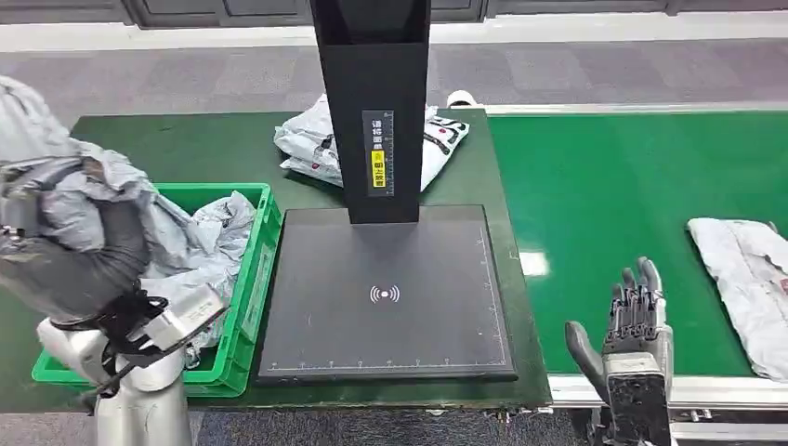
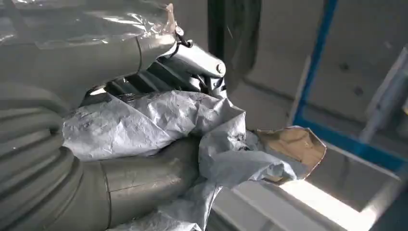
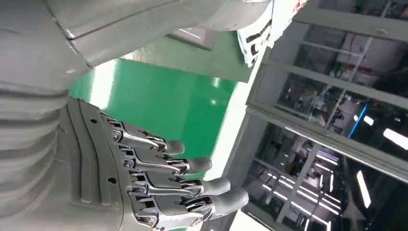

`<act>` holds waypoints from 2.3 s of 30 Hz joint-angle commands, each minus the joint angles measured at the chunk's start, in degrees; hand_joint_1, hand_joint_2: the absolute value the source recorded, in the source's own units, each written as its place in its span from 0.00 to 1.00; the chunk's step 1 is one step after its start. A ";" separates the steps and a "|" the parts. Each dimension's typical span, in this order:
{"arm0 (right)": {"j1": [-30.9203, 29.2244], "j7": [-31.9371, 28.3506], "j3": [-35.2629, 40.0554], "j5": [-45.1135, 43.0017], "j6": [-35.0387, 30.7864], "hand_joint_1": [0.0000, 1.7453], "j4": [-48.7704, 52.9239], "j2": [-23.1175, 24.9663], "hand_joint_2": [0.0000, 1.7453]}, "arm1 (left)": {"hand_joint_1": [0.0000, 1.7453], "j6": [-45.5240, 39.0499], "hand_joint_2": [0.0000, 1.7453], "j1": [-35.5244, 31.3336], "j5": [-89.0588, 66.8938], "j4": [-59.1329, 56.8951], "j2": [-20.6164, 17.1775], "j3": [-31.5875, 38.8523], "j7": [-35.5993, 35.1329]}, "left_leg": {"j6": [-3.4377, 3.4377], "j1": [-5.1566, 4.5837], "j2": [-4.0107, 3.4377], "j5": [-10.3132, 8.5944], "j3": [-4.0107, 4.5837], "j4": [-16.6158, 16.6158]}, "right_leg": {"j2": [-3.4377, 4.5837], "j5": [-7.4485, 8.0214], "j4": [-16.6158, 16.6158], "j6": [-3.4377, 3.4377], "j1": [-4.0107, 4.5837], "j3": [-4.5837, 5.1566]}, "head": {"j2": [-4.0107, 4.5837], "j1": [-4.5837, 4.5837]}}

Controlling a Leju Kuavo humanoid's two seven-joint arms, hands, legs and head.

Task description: Moved the parcel from conveyor to table for the left to box.

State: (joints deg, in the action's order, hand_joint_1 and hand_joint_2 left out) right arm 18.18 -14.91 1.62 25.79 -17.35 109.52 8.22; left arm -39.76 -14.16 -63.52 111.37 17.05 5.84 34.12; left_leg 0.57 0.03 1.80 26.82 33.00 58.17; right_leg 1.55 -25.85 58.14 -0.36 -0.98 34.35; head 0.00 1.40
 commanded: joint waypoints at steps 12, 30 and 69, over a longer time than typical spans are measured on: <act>0.09 0.57 -6.28 2.56 2.23 0.00 -1.64 4.61 1.00 | 1.00 -0.24 1.00 -4.06 -26.48 -8.72 -3.53 2.56 -24.04 | 0.03 0.06 -0.07 -0.04 0.00 -0.02 | -0.09 0.04 -0.06 0.04 0.07 0.04 | 0.02 0.02; -3.25 1.17 -6.93 3.63 7.45 0.00 -3.40 3.16 1.00 | 1.00 31.55 1.00 -18.06 -25.11 -52.79 -18.27 -12.15 -48.90 | 0.21 0.18 -0.46 -0.29 -0.05 -0.11 | 0.32 0.42 -0.15 0.22 0.21 0.11 | 0.00 0.00; -7.74 3.23 -1.96 4.24 10.77 0.00 -7.95 0.16 1.00 | 0.00 32.68 0.00 -18.10 -26.48 -69.71 -22.41 10.09 -62.48 | 0.63 0.33 -0.80 -0.13 -0.09 -0.10 | 0.78 0.36 0.01 0.53 0.30 0.23 | 0.00 0.02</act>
State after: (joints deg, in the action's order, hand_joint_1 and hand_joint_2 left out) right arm 11.92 -11.85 -1.95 30.36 -6.19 105.68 11.63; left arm -5.55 -31.27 -88.24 44.15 -6.54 10.12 -29.57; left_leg 1.22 0.33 1.09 26.70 32.95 58.11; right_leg 2.39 -25.51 58.21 0.17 -0.72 34.65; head 0.00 1.42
